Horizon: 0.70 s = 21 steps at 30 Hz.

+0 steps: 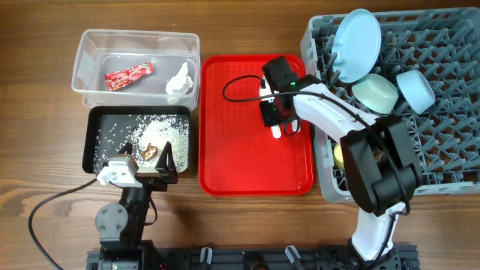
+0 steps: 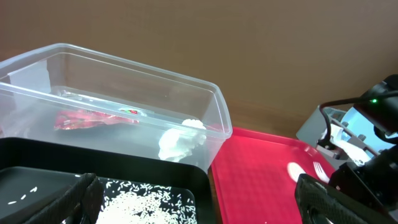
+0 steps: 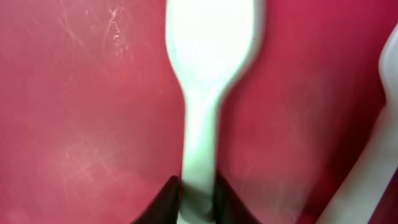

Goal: Sort waste into correct bins and load items into the dishwasher rack
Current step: 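Grasp the white spoon with the right gripper and place it in the rack, then grasp the white fork with the right gripper and place it in the rack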

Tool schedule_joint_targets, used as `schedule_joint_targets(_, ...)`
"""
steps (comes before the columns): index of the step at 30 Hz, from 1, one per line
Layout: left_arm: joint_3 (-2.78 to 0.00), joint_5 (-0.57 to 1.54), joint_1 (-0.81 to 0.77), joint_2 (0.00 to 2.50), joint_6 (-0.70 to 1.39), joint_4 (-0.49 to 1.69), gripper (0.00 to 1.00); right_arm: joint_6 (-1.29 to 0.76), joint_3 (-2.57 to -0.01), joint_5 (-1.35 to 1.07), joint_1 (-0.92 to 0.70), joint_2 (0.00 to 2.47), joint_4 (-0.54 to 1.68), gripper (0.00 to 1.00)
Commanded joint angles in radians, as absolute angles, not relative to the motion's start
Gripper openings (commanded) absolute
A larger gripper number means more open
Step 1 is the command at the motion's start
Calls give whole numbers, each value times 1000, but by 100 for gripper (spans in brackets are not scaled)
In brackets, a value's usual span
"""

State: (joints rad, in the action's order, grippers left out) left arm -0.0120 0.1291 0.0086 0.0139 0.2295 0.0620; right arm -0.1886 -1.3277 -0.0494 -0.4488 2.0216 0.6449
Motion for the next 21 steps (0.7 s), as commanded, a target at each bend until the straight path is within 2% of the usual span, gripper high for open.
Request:
schedule_joint_targets(1, -6, 134, 15, 7, 216, 63, 100, -212, -1314, -46, -454, 2099, 658, 4)
schedule_joint_targets(5, -6, 134, 15, 7, 216, 63, 100, -207, -1314, -46, -459, 2043, 706, 4)
schedule_joint_targets(9, -6, 134, 15, 6, 216, 63, 100, -209, -1314, -34, -459, 1863, 712, 4)
schedule_joint_targets(14, -6, 134, 15, 6, 216, 63, 100, -210, -1314, 166, -458, 1681, 682, 4)
schedule_joint_targets(16, -6, 134, 15, 7, 216, 63, 100, -209, -1314, 360, -444, 1658, 677, 4)
schedule_joint_targets(18, -6, 134, 15, 7, 216, 63, 100, -197, -1314, 458, -404, 1663, 648, 4)
schedule_joint_targets(21, -6, 134, 15, 7, 216, 63, 100, -91, -1314, 416, -296, 1666, 548, 4)
